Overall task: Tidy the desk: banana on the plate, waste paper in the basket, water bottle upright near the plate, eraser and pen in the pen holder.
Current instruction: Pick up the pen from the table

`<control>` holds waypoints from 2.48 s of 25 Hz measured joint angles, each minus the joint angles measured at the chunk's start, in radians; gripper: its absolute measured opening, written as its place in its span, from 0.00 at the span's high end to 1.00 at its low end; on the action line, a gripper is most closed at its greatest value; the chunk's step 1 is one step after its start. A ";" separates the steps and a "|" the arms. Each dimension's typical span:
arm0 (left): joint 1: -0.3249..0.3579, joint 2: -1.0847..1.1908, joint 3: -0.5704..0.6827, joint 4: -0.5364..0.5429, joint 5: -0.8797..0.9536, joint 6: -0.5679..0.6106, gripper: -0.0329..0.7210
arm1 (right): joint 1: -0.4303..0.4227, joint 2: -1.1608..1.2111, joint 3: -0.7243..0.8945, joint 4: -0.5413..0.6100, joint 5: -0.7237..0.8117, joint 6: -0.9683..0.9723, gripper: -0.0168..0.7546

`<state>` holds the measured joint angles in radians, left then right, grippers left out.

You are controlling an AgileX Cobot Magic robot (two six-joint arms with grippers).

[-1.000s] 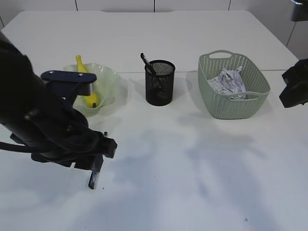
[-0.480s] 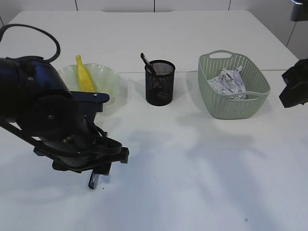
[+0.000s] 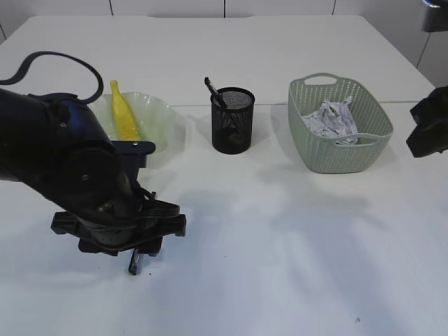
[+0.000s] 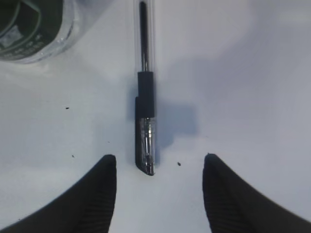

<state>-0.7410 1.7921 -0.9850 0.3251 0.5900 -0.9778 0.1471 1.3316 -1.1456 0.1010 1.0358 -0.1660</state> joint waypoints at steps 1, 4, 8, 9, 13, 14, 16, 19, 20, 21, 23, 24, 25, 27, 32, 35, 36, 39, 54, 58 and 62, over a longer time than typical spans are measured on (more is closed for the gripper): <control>0.002 0.002 0.000 -0.002 -0.002 -0.002 0.43 | 0.000 0.000 0.002 0.000 0.000 0.000 0.67; 0.018 0.011 0.000 -0.013 -0.004 -0.002 0.43 | 0.000 0.000 0.002 0.000 0.000 0.000 0.67; 0.043 0.017 0.000 -0.043 -0.012 -0.002 0.44 | 0.000 0.000 0.002 0.000 0.000 0.000 0.67; 0.047 0.019 0.000 -0.045 -0.013 0.002 0.44 | 0.000 0.000 0.002 0.000 0.000 0.000 0.67; 0.049 0.021 0.000 -0.064 -0.018 0.056 0.45 | 0.000 0.000 0.002 0.000 -0.002 0.000 0.67; 0.049 0.021 0.000 -0.070 -0.018 0.070 0.45 | 0.000 0.000 0.002 0.000 -0.002 0.000 0.67; 0.049 0.025 -0.006 -0.083 -0.018 0.109 0.45 | 0.000 0.000 0.002 0.000 -0.002 0.000 0.67; 0.049 0.039 -0.027 -0.097 0.001 0.151 0.45 | 0.000 0.000 0.002 0.000 -0.002 0.000 0.67; 0.049 0.045 -0.037 -0.102 0.011 0.167 0.45 | 0.000 0.000 0.002 0.000 -0.002 0.000 0.67; 0.050 0.054 -0.048 -0.111 0.020 0.184 0.45 | 0.000 0.000 0.002 0.000 -0.002 0.000 0.67; 0.050 0.074 -0.070 -0.129 0.039 0.212 0.45 | 0.000 0.000 0.002 0.000 -0.002 0.000 0.67; 0.050 0.084 -0.079 -0.138 0.046 0.221 0.45 | 0.000 0.000 0.002 0.000 -0.002 0.000 0.67; 0.050 0.092 -0.088 -0.143 0.054 0.225 0.45 | 0.000 0.000 0.002 0.000 -0.002 0.000 0.67; 0.050 0.098 -0.097 -0.152 0.057 0.231 0.45 | 0.000 0.000 0.002 0.000 -0.004 0.000 0.67; 0.060 0.103 -0.099 -0.179 0.057 0.233 0.45 | 0.000 0.000 0.002 0.000 -0.004 0.000 0.67; 0.085 0.113 -0.099 -0.217 0.057 0.245 0.45 | 0.000 0.000 0.002 0.000 -0.004 0.000 0.67; 0.091 0.113 -0.099 -0.224 0.057 0.255 0.45 | 0.000 0.000 0.002 0.000 -0.004 0.000 0.67; 0.100 0.113 -0.099 -0.229 0.057 0.290 0.45 | 0.000 0.000 0.002 0.000 -0.004 0.000 0.67; 0.100 0.151 -0.099 -0.289 0.057 0.406 0.45 | 0.000 0.000 0.002 0.000 -0.007 0.000 0.67; 0.100 0.162 -0.099 -0.306 0.057 0.415 0.45 | 0.000 0.000 0.002 0.000 -0.009 0.000 0.67; 0.100 0.165 -0.099 -0.308 0.053 0.418 0.45 | 0.000 0.000 0.002 0.000 -0.009 0.000 0.67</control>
<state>-0.6415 1.9566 -1.0839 0.0174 0.6428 -0.5601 0.1471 1.3316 -1.1436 0.1010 1.0267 -0.1660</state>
